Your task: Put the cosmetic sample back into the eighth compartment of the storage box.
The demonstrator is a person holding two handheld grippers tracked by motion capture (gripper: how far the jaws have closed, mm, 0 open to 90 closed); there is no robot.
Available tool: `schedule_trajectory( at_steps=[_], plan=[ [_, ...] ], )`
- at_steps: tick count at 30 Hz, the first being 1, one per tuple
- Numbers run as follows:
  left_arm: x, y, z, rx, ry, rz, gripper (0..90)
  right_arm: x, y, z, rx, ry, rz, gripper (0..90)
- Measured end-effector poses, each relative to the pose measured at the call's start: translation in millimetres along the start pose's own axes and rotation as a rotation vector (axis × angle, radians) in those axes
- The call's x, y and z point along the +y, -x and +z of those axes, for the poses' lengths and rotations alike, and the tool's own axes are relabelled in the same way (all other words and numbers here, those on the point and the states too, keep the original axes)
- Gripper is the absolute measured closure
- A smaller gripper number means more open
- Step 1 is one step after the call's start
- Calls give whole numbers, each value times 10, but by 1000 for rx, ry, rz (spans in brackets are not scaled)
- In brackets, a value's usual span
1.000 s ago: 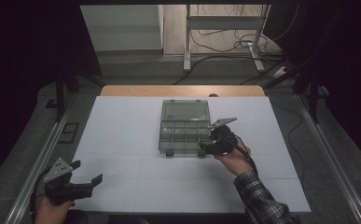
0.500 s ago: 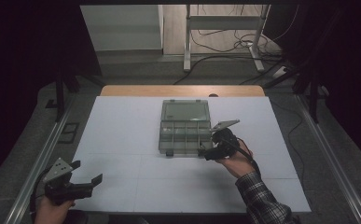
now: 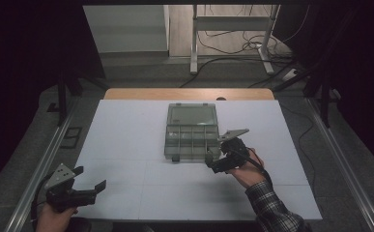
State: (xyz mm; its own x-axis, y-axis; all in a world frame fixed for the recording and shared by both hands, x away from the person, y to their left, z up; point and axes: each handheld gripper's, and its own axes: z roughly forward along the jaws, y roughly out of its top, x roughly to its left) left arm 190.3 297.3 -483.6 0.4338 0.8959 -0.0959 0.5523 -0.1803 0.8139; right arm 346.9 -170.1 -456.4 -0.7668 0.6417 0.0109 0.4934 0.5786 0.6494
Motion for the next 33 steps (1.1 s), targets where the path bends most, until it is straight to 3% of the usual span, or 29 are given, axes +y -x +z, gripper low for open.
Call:
schedule_trajectory(
  at_steps=[15, 23, 33],
  plan=[
    [-1, -4, 0, -4, 2, -4, 23, -66, -23, -33, -1, -13, 18, 5],
    [-2, -7, 0, -6, 2, -5, 23, -90, -55, -117, -21, 2, -16, 22],
    [-1, -12, -1, -8, 2, -10, 22, -192, -65, -251, -30, 18, -3, 18]
  ],
)
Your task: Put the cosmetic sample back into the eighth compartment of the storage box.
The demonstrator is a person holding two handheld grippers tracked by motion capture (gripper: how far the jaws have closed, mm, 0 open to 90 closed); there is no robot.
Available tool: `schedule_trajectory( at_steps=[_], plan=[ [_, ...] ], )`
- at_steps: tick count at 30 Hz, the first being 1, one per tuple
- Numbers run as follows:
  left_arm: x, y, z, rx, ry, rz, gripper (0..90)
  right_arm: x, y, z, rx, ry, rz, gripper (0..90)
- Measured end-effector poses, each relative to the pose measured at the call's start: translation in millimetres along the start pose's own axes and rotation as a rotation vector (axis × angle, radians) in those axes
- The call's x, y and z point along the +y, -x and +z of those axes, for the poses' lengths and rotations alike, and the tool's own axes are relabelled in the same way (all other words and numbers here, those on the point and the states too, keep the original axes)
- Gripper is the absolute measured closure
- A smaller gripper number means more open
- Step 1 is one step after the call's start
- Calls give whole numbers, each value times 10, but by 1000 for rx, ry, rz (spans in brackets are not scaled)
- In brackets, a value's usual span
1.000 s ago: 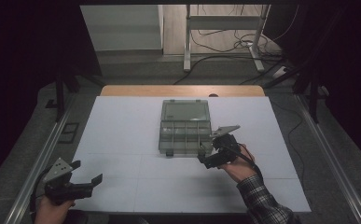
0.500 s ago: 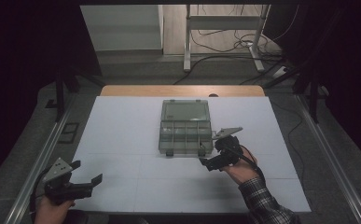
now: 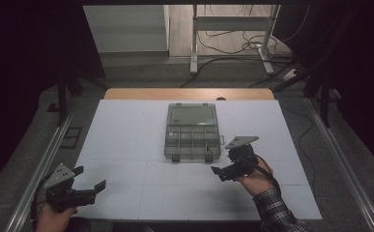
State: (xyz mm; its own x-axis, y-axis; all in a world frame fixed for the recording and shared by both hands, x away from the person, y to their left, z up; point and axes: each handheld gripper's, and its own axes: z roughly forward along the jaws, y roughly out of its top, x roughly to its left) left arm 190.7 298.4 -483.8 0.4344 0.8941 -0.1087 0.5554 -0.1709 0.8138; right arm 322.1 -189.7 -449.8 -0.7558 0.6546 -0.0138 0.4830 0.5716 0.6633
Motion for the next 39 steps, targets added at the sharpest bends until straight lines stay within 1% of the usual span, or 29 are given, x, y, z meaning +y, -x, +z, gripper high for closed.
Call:
schedule_trajectory(
  at_steps=[13, 24, 36, 39],
  plan=[
    [0, -1, 1, 0, 0, -1, 22, -133, -9, -98, -1, -3, -2, 11],
    [0, -3, 2, -1, -1, -3, 22, -261, 10, -204, -26, -4, -7, 11],
    [0, -6, 2, -1, 0, -4, 22, -411, 42, -321, -38, 9, 13, 11],
    [0, -6, 2, -1, 1, -5, 22, -457, 60, -341, -51, 5, 20, 11]
  ],
)
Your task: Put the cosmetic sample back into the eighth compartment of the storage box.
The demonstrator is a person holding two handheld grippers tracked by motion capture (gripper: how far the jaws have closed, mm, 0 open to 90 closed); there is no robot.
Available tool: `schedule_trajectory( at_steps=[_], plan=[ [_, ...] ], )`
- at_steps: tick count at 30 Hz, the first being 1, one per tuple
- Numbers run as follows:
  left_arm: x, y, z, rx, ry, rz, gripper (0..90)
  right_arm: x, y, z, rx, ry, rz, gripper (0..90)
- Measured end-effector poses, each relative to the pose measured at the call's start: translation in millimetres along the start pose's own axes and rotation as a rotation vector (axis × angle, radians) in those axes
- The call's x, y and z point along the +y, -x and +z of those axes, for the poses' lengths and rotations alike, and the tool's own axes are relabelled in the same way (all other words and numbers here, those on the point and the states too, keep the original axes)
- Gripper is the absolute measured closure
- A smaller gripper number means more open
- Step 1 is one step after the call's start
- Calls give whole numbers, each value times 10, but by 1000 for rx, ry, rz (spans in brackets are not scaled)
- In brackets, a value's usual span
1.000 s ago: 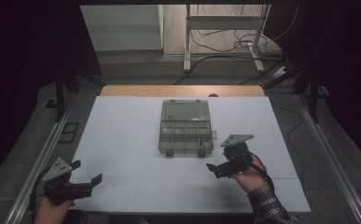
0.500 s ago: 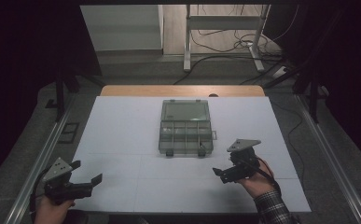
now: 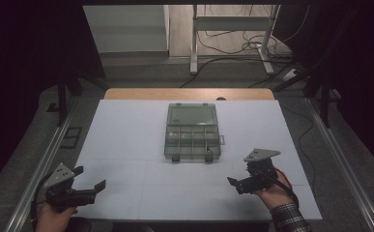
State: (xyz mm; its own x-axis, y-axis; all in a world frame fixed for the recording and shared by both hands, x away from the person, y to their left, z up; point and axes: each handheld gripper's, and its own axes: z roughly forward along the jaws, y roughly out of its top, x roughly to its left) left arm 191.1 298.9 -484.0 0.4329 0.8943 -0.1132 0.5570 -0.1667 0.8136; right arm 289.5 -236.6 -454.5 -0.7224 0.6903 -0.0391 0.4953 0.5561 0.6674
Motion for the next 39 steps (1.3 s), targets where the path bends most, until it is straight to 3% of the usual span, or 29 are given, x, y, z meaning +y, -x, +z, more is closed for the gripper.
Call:
schedule_trajectory(
  at_steps=[23, 29, 39],
  plan=[
    [0, -1, -1, 1, 1, -2, 22, -272, 128, -262, -61, 19, 58, 2],
    [-1, -3, 0, 0, 1, -4, 22, -350, 163, -334, -80, 0, 62, 11],
    [0, -3, 0, 0, 0, -6, 23, -519, 191, -467, -86, 9, 119, 51]
  ],
)
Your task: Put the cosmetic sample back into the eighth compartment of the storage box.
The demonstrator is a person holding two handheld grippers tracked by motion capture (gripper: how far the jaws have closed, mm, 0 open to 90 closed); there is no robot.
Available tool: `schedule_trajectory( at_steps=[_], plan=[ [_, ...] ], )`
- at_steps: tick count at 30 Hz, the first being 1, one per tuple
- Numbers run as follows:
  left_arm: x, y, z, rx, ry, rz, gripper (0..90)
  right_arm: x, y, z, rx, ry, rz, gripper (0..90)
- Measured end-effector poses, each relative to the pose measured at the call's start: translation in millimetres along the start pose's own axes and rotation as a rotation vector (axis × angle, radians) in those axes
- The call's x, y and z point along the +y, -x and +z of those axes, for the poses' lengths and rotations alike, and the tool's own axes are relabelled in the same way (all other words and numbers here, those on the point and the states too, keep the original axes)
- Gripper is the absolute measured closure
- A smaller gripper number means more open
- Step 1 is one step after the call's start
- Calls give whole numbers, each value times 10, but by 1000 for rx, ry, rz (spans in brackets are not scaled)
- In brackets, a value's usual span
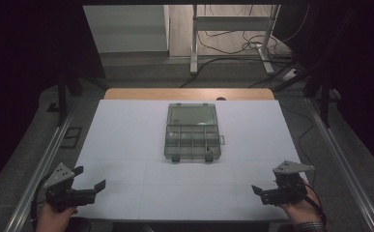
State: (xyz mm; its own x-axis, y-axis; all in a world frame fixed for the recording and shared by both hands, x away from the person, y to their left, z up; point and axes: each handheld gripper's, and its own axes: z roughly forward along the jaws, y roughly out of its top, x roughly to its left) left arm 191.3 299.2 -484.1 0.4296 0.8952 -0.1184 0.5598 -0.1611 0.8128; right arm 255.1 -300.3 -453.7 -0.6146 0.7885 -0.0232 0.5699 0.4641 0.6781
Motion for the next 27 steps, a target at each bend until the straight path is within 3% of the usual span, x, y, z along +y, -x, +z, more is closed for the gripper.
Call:
schedule_trajectory(
  at_steps=[19, 27],
  plan=[
    [-2, -6, -2, 0, 1, -6, 22, -207, 36, -122, -9, 13, 53, 74],
    [-5, -11, -5, -1, 3, -7, 23, -255, 50, -129, -8, 24, 70, 31]
  ],
)
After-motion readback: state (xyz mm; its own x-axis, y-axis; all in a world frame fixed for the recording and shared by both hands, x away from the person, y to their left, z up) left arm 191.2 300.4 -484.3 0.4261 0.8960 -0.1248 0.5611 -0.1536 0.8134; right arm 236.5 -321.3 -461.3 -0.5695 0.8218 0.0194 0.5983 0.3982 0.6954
